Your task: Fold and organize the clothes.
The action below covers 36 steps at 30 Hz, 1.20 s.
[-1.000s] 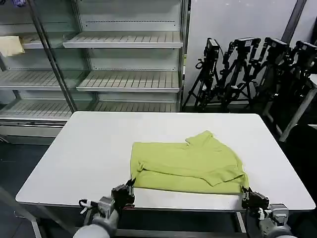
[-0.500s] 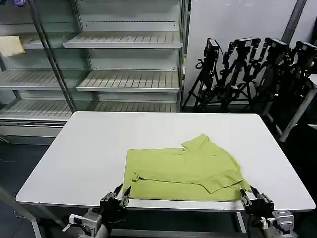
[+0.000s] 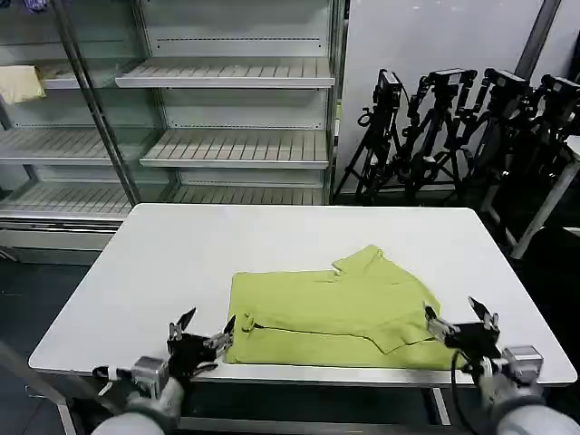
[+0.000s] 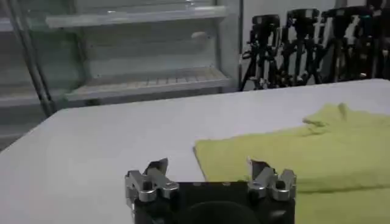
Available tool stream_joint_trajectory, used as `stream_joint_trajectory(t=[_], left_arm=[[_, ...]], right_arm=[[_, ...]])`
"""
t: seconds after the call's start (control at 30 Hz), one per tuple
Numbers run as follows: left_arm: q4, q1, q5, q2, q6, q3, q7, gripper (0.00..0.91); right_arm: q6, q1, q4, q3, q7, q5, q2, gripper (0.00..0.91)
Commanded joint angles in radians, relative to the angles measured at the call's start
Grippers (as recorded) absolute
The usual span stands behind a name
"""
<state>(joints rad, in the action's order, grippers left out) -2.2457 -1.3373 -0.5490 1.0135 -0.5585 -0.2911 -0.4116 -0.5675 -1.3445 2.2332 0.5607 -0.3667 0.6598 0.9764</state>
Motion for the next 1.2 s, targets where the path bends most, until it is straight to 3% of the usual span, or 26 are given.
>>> stream_joint_trajectory(t=[0.03, 0.23, 0.57, 1.2], left_arm=[[0.212, 0.312, -0.123, -0.011, -0.018, 0.120, -0.099, 0.907], [0.360, 0.484, -0.126, 0.030, -0.019, 0.207, -0.107, 0.907], [0.553, 0.606, -0.127, 0.097, -0.021, 0.297, -0.096, 0.907], [0.598, 0.592, -0.193, 0.116, -0.023, 0.352, -0.094, 0.907]], right_arm=[[-0.011, 0.348, -0.188, -0.212, -0.087, 0.100, -0.031, 0.907], [-0.012, 0.547, -0.387, -0.339, -0.108, 0.145, -0.014, 0.907], [-0.015, 0.664, -0.611, -0.416, -0.105, 0.176, 0.049, 0.907], [-0.016, 0.727, -0.781, -0.461, -0.064, 0.209, 0.120, 0.907]])
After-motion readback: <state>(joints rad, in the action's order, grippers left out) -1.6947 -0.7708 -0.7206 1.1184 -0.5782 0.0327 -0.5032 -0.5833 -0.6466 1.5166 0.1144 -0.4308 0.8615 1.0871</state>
